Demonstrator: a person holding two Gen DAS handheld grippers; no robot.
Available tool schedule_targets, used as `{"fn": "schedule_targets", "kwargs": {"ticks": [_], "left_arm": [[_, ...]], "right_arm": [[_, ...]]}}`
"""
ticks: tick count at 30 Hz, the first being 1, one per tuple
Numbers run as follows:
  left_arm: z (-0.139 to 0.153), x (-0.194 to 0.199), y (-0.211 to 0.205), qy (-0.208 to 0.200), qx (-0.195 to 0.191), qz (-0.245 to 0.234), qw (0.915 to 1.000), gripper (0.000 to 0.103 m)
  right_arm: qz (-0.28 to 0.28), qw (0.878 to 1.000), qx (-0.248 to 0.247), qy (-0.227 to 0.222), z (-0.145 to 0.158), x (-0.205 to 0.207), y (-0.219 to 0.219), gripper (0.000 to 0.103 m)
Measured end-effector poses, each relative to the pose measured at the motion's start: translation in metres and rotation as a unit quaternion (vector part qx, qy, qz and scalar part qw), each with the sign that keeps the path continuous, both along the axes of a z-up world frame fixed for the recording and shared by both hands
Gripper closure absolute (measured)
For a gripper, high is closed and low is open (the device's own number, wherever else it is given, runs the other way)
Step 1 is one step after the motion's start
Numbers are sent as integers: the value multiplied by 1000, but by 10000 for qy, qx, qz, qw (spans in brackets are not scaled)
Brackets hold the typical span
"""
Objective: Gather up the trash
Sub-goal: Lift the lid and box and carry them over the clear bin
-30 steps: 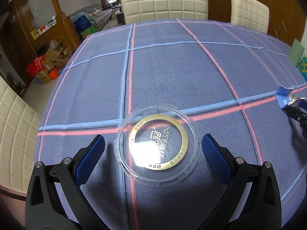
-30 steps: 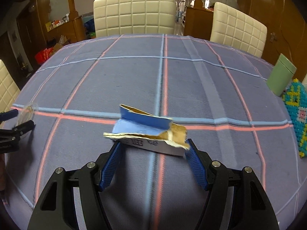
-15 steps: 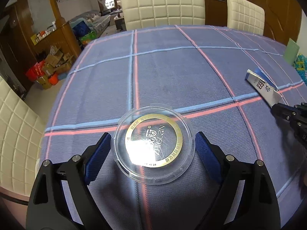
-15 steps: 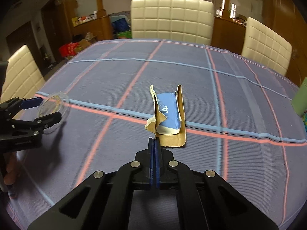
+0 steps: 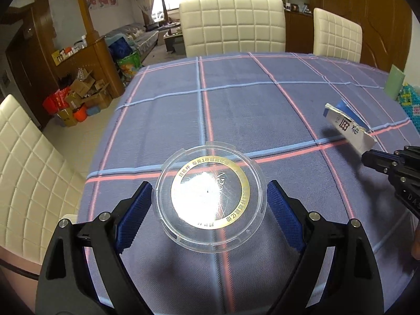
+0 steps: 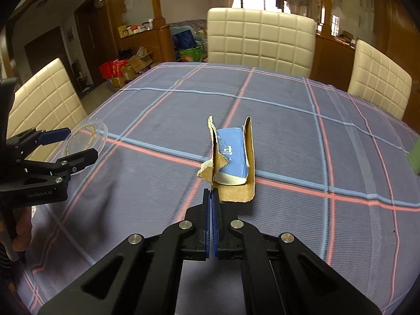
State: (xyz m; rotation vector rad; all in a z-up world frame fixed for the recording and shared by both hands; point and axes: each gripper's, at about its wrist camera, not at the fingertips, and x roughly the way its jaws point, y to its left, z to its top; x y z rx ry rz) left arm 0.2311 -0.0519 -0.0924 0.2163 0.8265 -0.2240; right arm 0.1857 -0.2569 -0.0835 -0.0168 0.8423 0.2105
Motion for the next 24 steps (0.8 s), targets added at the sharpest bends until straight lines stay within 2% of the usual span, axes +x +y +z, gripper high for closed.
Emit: {"fn": "schedule_targets", "kwargs": {"ticks": [24], "left_arm": [[20,-57,120,-365,-107,753,9964,16]], "right_arm": [[1179,9922,-312,-264,25,-21,145,101]]}}
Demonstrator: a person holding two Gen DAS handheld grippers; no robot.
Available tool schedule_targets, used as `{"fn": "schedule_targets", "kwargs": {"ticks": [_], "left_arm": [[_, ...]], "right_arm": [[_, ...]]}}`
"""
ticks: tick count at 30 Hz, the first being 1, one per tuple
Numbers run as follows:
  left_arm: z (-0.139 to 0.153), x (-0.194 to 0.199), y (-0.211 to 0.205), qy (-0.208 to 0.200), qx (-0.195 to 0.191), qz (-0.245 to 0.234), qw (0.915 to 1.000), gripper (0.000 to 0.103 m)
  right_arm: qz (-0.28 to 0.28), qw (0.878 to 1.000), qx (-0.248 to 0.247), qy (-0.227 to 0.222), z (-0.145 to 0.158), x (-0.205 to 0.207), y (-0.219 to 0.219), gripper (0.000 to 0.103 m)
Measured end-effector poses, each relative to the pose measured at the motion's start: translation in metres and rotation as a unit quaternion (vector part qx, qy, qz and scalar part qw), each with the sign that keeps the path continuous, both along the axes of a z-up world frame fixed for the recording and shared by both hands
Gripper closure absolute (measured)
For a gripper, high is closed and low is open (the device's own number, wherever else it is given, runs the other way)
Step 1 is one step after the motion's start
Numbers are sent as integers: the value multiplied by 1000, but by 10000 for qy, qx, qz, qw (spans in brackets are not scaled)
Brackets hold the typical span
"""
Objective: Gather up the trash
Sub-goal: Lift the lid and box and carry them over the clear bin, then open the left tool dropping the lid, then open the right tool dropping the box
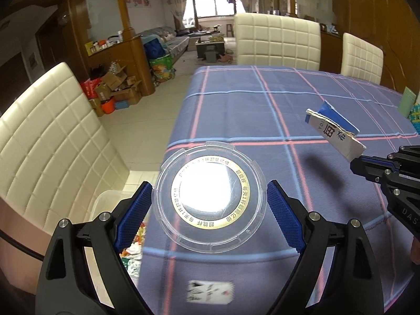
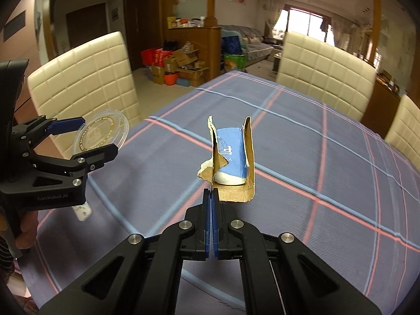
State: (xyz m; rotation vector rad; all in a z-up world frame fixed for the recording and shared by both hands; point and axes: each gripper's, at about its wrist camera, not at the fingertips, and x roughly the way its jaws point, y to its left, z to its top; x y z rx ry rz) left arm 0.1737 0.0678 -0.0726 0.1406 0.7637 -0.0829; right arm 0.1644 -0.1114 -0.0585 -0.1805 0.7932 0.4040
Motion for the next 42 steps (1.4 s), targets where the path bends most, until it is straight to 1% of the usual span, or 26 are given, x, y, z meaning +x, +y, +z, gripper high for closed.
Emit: {"fn": "schedule_targets", "kwargs": {"ticks": [7,15,25,30,33,34,35,40,42], "left_arm": [[0,-10,46,-90,-40,353,9993,16],[-10,-15,102,-36,-91,817,9966,16],[-25,-19,172,35,-35,1393,9902,16],[-34,-14,200,106,26,1585,9873,16],[-41,-11,212,189,52,1668,9858,14],[-45,-9,216,239,5,1694,9852,10],[-47,-9,219,260,-20,1725,9847,3],[-58,-8,233,366,-45,1891,9813,3],[-61,-11,238,388,-158,1886,9812,3]], "right_arm": [[449,9989,-121,-17,0,0,51,101],[934,9955,-187,28,-4,8,116,101],[1507,9881,-294,28,-5,14,191,101],[1726,9844,-349,38,-9,17,223,101],[1811,9827,-392,49,-13,19,237,101],[1824,9824,-402,60,-14,20,239,101],[1834,9821,-411,80,-16,21,242,101],[1875,9809,-472,213,-27,27,252,101],[1903,9801,-494,272,-31,29,256,101]]}}
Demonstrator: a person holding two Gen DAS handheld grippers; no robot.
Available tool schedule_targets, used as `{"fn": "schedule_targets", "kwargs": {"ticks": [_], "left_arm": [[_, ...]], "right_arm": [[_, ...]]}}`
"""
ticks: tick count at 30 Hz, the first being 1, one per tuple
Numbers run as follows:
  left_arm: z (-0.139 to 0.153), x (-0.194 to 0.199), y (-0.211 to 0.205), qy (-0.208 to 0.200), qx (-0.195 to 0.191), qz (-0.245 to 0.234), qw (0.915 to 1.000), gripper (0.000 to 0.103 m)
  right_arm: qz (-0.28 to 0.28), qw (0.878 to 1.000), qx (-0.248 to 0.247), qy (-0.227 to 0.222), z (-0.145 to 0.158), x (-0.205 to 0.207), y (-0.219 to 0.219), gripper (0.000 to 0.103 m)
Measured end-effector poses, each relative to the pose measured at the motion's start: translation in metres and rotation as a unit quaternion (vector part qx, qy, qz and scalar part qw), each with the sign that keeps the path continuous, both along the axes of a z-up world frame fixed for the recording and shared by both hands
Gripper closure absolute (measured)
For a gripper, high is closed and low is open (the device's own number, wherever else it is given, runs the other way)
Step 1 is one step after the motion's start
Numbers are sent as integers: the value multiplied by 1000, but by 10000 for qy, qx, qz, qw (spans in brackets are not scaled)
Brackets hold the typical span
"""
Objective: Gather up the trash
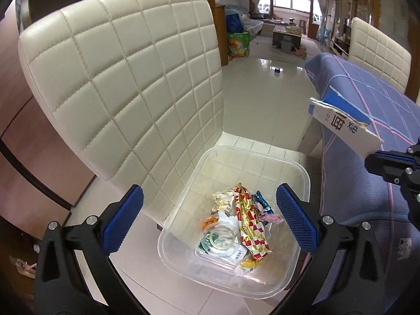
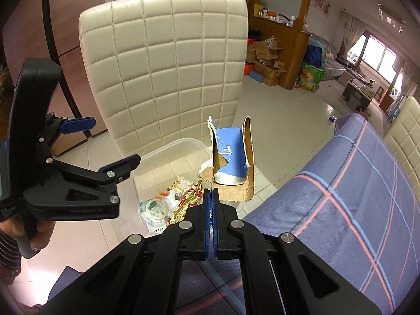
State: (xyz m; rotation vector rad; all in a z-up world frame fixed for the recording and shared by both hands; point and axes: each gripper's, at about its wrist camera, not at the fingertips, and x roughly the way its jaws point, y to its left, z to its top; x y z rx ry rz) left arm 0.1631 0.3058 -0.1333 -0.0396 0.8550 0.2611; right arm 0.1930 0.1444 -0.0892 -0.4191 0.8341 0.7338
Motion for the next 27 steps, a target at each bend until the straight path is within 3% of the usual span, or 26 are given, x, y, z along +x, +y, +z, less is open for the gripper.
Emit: {"fn": "schedule_targets", "kwargs": {"ticks": [13,21,22,23,24,25,27], "left_arm": [[-7,-24,28,12,-181,387,9991,3],[-2,-33,32,-46,-235,466,9986,3],[0,-34,32,-60,-223,470,9986,3],[1,-34,31,-68,-216,473,9986,3],[2,-35,31,-75,-217,474,9986,3],[2,-35,31,-80,-226,472,9986,3],[5,-37,28,-103,-272,436,9986,3]], "right_arm": [[447,9983,-227,310,-18,-11,35,101],[399,9985,-382,10,-15,-18,34,99],[359,9986,-385,-7,-14,-17,32,89],[328,9988,-353,-24,-13,-16,29,64],[298,9991,-303,-47,-11,-16,26,52],[255,9993,-232,-144,-8,-18,21,44],[231,9994,-220,-168,-5,-19,16,44]]}}
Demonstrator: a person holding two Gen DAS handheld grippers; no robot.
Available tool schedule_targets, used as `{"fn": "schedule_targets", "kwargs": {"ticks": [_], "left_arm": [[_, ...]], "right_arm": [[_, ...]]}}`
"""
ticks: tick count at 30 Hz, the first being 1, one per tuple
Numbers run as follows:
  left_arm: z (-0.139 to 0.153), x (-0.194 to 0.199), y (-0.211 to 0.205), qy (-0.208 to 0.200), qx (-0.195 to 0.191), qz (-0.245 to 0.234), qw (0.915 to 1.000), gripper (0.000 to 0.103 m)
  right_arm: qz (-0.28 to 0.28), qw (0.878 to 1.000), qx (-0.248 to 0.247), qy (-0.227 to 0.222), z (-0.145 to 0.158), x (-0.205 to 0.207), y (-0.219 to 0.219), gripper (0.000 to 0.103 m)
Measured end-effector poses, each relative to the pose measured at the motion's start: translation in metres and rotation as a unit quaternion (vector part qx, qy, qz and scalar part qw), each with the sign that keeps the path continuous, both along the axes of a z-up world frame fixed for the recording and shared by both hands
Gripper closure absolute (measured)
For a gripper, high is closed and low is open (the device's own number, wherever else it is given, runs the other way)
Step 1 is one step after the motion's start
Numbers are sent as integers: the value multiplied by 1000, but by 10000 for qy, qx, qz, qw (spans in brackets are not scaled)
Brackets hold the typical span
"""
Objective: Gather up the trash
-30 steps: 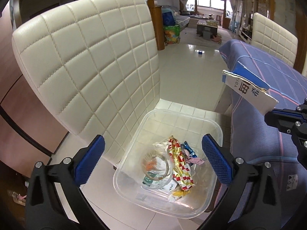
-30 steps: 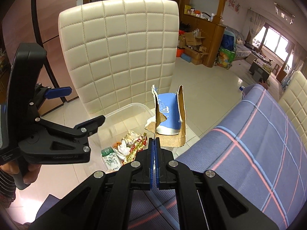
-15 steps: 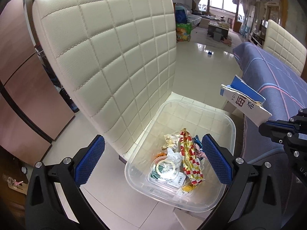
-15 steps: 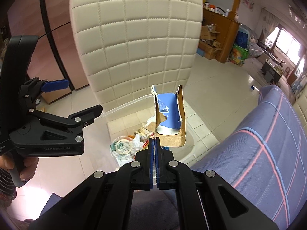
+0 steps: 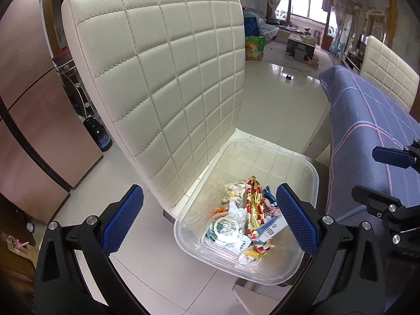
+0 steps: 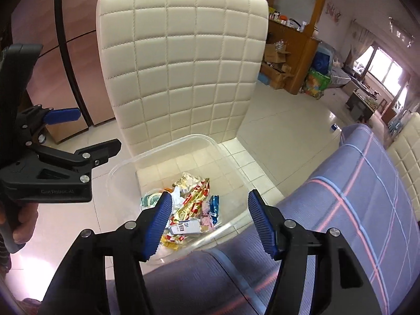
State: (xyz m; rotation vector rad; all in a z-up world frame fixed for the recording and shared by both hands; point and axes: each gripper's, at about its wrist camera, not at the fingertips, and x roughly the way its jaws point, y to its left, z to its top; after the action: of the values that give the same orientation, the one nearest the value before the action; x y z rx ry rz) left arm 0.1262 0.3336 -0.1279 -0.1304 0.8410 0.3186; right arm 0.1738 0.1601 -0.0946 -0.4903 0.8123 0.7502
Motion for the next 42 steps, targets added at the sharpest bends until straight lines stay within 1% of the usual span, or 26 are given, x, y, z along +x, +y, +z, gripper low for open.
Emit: {"fn": "schedule_targets", "kwargs": {"ticks": [3,6,9,13,17,19,22,23,26,31,35,38,42], "left_arm": [[3,0,-8,-17,-49,-74,10000,3],[9,0,-21,-63,-25,-183,9998,3],[14,1,-33,-102,2,-305,9995,3],[24,-1,-50,-189,-21,-435,9989,3],[34,-4,-67,-306,-94,-590,9977,3],[38,-6,-76,-335,-106,-652,9973,3],[45,-11,-93,-409,-69,-733,9964,3],[48,-13,-100,-442,-42,-778,9960,3],[58,-19,-121,-517,-24,-945,9942,3],[76,-24,-159,-555,85,-1224,9909,3],[93,-30,-189,-704,243,-1391,9875,3],[105,-32,-207,-774,376,-1391,9865,3],[118,-37,-226,-863,441,-1477,9843,3]], "right_arm": [[-135,9999,13,17,4,1,-13,44],[-278,9995,107,88,8,3,-24,41],[-463,9987,177,88,13,1,-36,37],[-693,9972,277,-19,23,-7,-56,30],[-1155,9929,284,-34,33,-11,-77,29],[-1377,9898,369,-79,40,-16,-92,29],[-1777,9831,410,-176,50,-22,-112,28],[-1951,9797,392,-221,54,-25,-120,25],[-2390,9693,463,-344,64,-34,-147,20],[-2965,9523,620,-374,77,-45,-188,20],[-3188,9441,726,-421,85,-55,-213,20],[-3332,9385,791,-448,90,-61,-227,20],[-3477,9317,921,-494,98,-67,-244,20]]}}
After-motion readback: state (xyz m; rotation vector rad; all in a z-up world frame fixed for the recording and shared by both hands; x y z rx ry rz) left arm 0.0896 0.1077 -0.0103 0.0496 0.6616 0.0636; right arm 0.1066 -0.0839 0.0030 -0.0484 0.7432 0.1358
